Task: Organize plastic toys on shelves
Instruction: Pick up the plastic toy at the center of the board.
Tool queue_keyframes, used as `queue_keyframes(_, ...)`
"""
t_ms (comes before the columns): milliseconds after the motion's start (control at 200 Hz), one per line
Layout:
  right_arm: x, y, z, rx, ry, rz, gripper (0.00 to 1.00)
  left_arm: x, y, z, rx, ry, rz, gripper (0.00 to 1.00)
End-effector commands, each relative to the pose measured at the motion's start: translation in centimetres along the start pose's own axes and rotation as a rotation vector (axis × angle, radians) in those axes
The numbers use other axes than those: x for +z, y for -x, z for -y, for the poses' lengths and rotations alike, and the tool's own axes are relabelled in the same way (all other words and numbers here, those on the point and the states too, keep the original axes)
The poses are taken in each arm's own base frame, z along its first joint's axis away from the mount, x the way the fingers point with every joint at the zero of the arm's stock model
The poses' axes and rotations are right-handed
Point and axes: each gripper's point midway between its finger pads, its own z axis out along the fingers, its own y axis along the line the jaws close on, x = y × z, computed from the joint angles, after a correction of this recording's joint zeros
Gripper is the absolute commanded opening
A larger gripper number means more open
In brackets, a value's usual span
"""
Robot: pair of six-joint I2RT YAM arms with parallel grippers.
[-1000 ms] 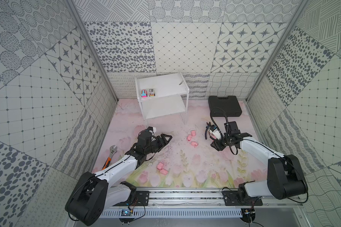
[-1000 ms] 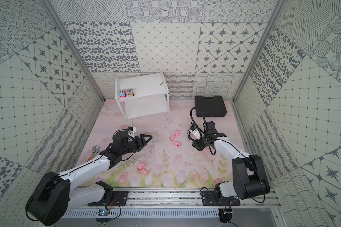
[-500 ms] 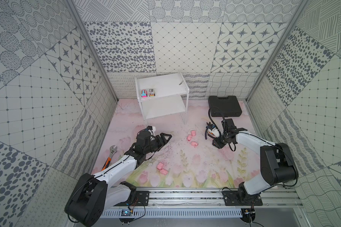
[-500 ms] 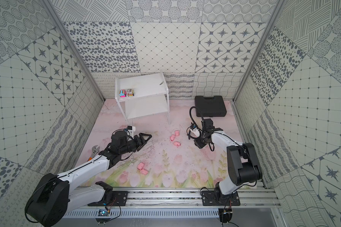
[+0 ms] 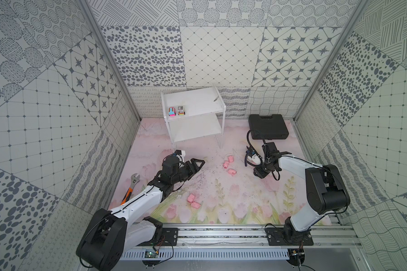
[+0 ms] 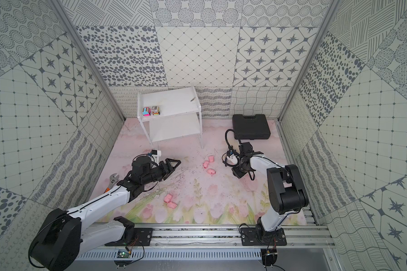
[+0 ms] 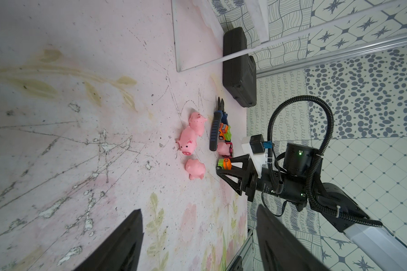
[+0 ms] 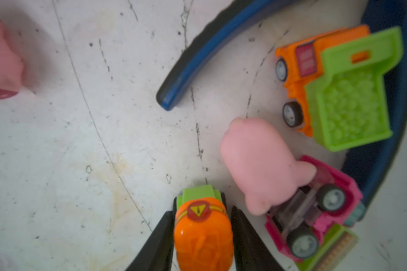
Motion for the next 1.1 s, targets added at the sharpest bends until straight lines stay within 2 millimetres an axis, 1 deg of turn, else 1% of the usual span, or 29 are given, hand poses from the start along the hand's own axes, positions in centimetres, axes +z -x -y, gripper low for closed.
queue_keyframes(0, 0.1, -0.3, -0.1, -0.022, -0.003, -0.017, 0.44, -0.2, 0.5, 1.2, 0.036, -0.047, 0.014, 0.79)
queue_keyframes(160, -0.2, -0.8, 0.0, -0.027, -0.016, -0.024, 0.44, -0.1, 0.6, 1.5, 0.044, -0.058, 0.014, 0.79)
queue_keyframes(250, -0.2, -0.9, -0.2, -0.032, -0.015, -0.018, 0.41, 0.0, 0.5, 1.6, 0.05, -0.062, 0.009, 0.79)
queue_keyframes(355, -0.2, -0.5, -0.6, -0.041, 0.005, -0.001, 0.38, 0.1, 0.6, 1.9, 0.062, -0.077, 0.008, 0.79)
queue_keyframes(435, -0.7, -0.1, -1.0, -0.055, 0.019, 0.023, 0.35, 0.1, 0.6, 2.3, 0.073, -0.092, -0.002, 0.79)
queue_keyframes(495, -1.5, 0.5, -1.6, -0.067, 0.03, 0.06, 0.35, 0.1, 0.5, 2.7, 0.084, -0.107, -0.012, 0.79)
queue_keyframes(555, -2.7, 1.2, -2.3, -0.075, 0.044, 0.122, 0.34, 0.1, 0.4, 3.4, 0.104, -0.135, -0.021, 0.79)
queue_keyframes(615, -4.2, 2.0, -3.1, -0.093, 0.056, 0.197, 0.34, -0.1, 0.3, 4.3, 0.132, -0.179, -0.026, 0.78)
queue_keyframes(665, -5.9, 2.8, -4.0, -0.113, 0.077, 0.275, 0.34, -0.3, 0.1, 5.5, 0.172, -0.229, -0.03, 0.77)
queue_keyframes(735, -8.6, 3.9, -5.8, -0.152, 0.128, 0.389, 0.34, -0.7, -0.5, 7.4, 0.261, -0.296, -0.035, 0.77)
queue_keyframes(800, -11.4, 4.9, -7.9, -0.198, 0.198, 0.503, 0.34, -1.0, -1.5, 9.4, 0.385, -0.347, -0.047, 0.77)
queue_keyframes(840, -13.3, 5.5, -9.2, -0.231, 0.241, 0.571, 0.34, -1.1, -2.6, 10.7, 0.494, -0.378, -0.058, 0.78)
queue_keyframes(910, -15.5, 6.0, -11.4, -0.289, 0.302, 0.641, 0.34, -1.6, -4.7, 12.8, 0.716, -0.43, -0.079, 0.81)
queue_keyframes(986, -16.7, 6.0, -13.5, -0.358, 0.354, 0.657, 0.34, -1.9, -7.2, 13.7, 0.94, -0.47, -0.138, 0.85)
queue_keyframes(1046, -17.0, 5.7, -15.3, -0.416, 0.39, 0.645, 0.34, -2.0, -8.8, 13.5, 1.085, -0.482, -0.202, 0.86)
queue_keyframes(1096, -17.1, 5.4, -16.6, -0.463, 0.417, 0.632, 0.34, -2.2, -9.8, 13.1, 1.17, -0.484, -0.263, 0.87)
